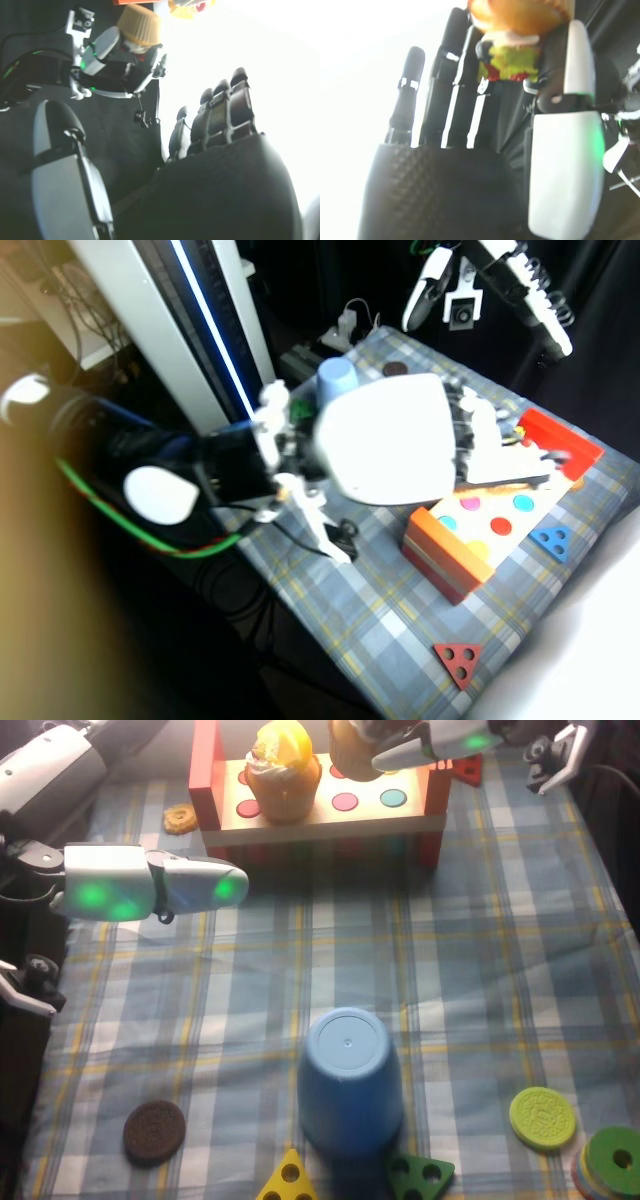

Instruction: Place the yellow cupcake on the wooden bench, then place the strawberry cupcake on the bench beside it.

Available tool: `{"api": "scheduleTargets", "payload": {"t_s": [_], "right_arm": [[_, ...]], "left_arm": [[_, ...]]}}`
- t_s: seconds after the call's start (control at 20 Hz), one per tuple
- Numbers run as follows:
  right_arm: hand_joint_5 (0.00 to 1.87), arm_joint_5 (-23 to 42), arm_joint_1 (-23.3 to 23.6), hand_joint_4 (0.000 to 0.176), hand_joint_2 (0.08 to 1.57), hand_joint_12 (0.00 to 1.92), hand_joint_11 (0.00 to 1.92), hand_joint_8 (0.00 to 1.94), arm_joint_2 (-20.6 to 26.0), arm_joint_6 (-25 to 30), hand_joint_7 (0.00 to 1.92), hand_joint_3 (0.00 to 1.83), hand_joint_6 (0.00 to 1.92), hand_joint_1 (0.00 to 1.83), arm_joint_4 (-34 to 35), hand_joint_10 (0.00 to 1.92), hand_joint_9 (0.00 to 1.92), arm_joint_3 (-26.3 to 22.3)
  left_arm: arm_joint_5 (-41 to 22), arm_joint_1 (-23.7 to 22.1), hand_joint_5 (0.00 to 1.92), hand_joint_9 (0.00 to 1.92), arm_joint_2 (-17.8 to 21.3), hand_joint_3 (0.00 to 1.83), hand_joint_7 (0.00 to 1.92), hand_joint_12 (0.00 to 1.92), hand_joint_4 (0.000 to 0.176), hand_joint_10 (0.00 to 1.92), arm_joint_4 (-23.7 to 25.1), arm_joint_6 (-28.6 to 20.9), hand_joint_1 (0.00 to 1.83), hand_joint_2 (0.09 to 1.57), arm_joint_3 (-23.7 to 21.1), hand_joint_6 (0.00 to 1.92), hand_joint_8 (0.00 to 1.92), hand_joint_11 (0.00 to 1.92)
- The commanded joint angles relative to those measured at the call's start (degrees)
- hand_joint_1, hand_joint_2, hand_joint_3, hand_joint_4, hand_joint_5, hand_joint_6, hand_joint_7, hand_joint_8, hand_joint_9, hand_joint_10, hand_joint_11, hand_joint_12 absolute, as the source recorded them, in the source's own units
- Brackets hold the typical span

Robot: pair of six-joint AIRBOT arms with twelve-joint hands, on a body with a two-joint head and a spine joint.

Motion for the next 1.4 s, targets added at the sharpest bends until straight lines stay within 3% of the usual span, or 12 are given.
{"api": "scheduleTargets", "payload": {"t_s": [0.0, 0.1, 0.25, 0.35, 0.45, 0.6, 0.75, 0.9, 0.95, 1.05, 1.3, 1.35], "right_arm": [[1.11, 3.58, 1.23, 0.0, 1.02, 1.29, 0.36, 0.49, -0.43, 0.1, 1.33, 0.0, 0.68, 1.28, 1.62, 0.56, 1.12, 0.58], [1.16, 1.38, 1.54, 0.0, 1.0, 1.27, 0.66, 0.31, -1.23, 0.1, 1.43, 0.0, 0.61, 1.29, 0.78, 0.42, 1.29, 1.59], [1.27, -1.5, 1.54, 0.003, 1.0, 1.43, 0.48, 0.56, -1.53, 0.1, 1.28, 0.0, 0.4, 1.27, 0.32, 0.45, 1.15, 2.27], [1.35, -3.0, 1.53, 0.0, 1.05, 1.83, 0.49, 1.09, -2.12, 0.1, 1.04, 0.0, 0.12, 1.28, -0.17, 1.14, 0.87, 2.82], [1.35, -4.14, 1.53, 0.0, 1.06, 1.89, 0.62, 1.17, -3.01, 0.1, 1.03, 0.0, 0.05, 1.28, -0.97, 1.45, 0.87, 3.46], [1.38, -5.3, 1.53, 0.0, 1.05, 1.74, 0.23, 1.07, -4.27, 0.1, 1.05, 0.0, 0.06, 1.27, -1.45, 1.23, 0.73, 4.28], [1.39, -6.61, 1.53, 0.0, 1.04, 1.77, 0.34, 1.03, -4.85, 0.1, 1.08, 0.0, 0.05, 1.28, -1.67, 1.25, 0.76, 5.09], [0.97, -6.75, 1.53, 0.0, 1.08, 1.26, 0.04, 0.8, -4.85, 0.1, 1.15, 0.0, 0.89, 1.25, -1.72, 0.4, 0.63, 5.06], [0.74, -6.75, 1.53, 0.088, 1.0, 1.02, 0.01, 0.33, -4.84, 0.1, 0.86, 0.0, 0.37, 1.09, -1.72, 0.19, 0.53, 4.98], [0.53, -6.71, 1.53, 0.158, 0.95, 0.89, 0.0, 0.02, -4.82, 0.1, 0.49, 0.0, 0.02, 0.96, -1.71, 0.02, 0.39, 4.71], [0.31, -6.34, 1.52, 0.169, 0.87, 0.77, 0.0, 0.0, -4.8, 0.1, 0.31, 0.0, 0.0, 0.93, -1.71, 0.0, 0.28, 3.84], [0.31, -6.05, 1.52, 0.145, 0.86, 0.83, 0.0, 0.0, -4.8, 0.1, 0.32, 0.0, 0.0, 0.93, -1.71, 0.01, 0.3, 3.52]], "left_arm": [[-6.71, -0.81, 0.0, 0.0, -0.14, 0.0, 0.0, 0.0, 0.176, 0.0, 0.63, -0.45, 0.83, 0.78, 0.24, 0.0, 0.0, 0.0], [-6.67, -0.97, 0.0, 0.0, -0.14, 0.0, 0.0, 0.0, 0.176, 0.0, 0.76, -0.45, 0.85, 0.78, 0.25, 0.0, 0.0, 0.0], [-6.67, -1.1, 0.0, 0.0, -0.22, 0.0, 0.0, 0.0, 0.176, 0.0, 0.8, -0.45, 0.84, 0.78, 0.21, 0.0, 0.0, 0.0], [-6.6, -1.06, 0.0, 0.0, -0.22, 0.0, 0.0, 0.0, 0.176, 0.0, 0.77, -0.58, 0.88, 0.77, 0.21, 0.0, 0.0, 0.0], [-6.59, -1.06, 0.0, 0.0, -0.22, 0.0, 0.0, 0.0, 0.176, 0.0, 0.78, -0.75, 0.88, 0.77, 0.23, 0.0, 0.0, 0.0], [-6.47, -1.45, 0.0, 0.0, -0.47, 0.0, 0.0, 0.0, 0.176, 0.0, 1.06, -0.76, 0.88, 0.77, 0.35, 0.0, 0.0, 0.0], [-5.99, -1.69, 0.0, 0.0, -0.66, 0.0, 0.0, 0.0, 0.176, 0.0, 1.28, -0.76, 0.88, 0.77, 0.49, 0.0, 0.0, 0.0], [-6.15, -1.59, 0.0, 0.0, -0.65, 0.0, 0.0, 0.0, 0.176, 0.0, 1.13, -0.79, 0.89, 0.76, 0.48, 0.0, 0.0, 0.0], [-6.14, -1.55, 0.0, 0.0, -0.65, 0.0, 0.0, 0.0, 0.176, 0.0, 1.09, -0.82, 0.9, 0.76, 0.48, 0.0, 0.0, 0.0], [-6.15, -1.52, 0.0, 0.0, -0.65, 0.0, 0.0, 0.0, 0.176, 0.0, 1.09, -1.02, 0.9, 0.76, 0.46, 0.0, 0.0, 0.0], [-6.54, -1.51, 0.0, 0.0, -0.56, 0.0, 0.0, 0.0, 0.176, 0.0, 0.91, -1.08, 0.92, 0.76, 0.48, 0.0, 0.0, 0.0], [-6.63, -1.51, 0.0, 0.0, -0.56, 0.0, 0.0, 0.0, 0.176, 0.0, 0.85, -1.12, 0.91, 0.77, 0.47, 0.0, 0.0, 0.0]]}}
